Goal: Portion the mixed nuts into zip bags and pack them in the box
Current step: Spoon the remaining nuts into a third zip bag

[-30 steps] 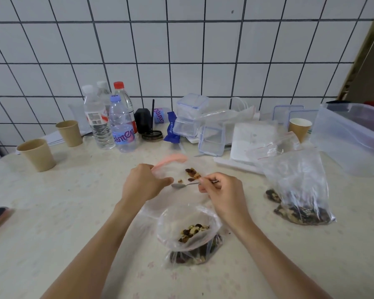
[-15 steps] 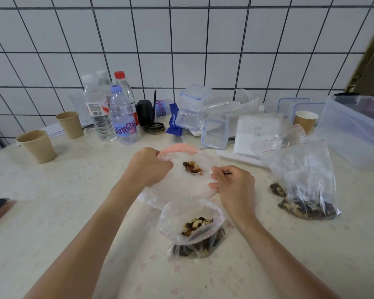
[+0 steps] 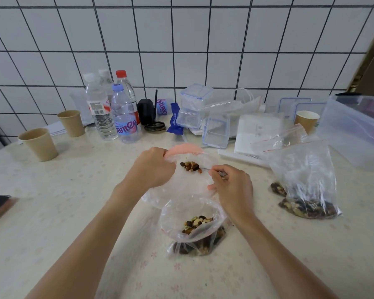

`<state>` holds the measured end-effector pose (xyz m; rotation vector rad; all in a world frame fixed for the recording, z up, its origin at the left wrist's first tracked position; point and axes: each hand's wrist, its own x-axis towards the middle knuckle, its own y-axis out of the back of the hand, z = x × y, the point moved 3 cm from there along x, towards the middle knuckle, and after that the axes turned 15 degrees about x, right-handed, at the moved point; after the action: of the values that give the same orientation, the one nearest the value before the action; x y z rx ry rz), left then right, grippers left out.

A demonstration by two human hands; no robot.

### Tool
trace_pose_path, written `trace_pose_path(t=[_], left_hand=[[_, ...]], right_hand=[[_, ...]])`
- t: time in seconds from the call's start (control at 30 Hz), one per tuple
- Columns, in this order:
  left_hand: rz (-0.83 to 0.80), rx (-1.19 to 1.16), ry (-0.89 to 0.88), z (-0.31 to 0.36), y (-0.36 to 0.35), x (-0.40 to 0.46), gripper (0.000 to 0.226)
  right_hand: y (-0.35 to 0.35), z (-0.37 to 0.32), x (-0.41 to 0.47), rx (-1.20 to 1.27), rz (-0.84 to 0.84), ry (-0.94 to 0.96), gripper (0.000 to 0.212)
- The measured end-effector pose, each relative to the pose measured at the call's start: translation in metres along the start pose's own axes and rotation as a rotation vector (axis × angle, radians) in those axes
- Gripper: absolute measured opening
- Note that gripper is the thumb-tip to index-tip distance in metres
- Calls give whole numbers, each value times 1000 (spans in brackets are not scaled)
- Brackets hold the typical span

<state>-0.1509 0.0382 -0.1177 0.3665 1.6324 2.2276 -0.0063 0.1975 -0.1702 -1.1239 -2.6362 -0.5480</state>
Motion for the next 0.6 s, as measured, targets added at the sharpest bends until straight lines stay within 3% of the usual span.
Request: trace_pose_path(t=[0.17, 0.6], left_hand=[[126, 117, -47, -1, 2, -5, 12], [148, 125, -137, 11, 5, -16, 9]], right_hand=[[0, 9, 7, 163, -29, -147, 12], [1, 8, 8, 371, -28, -351, 9]])
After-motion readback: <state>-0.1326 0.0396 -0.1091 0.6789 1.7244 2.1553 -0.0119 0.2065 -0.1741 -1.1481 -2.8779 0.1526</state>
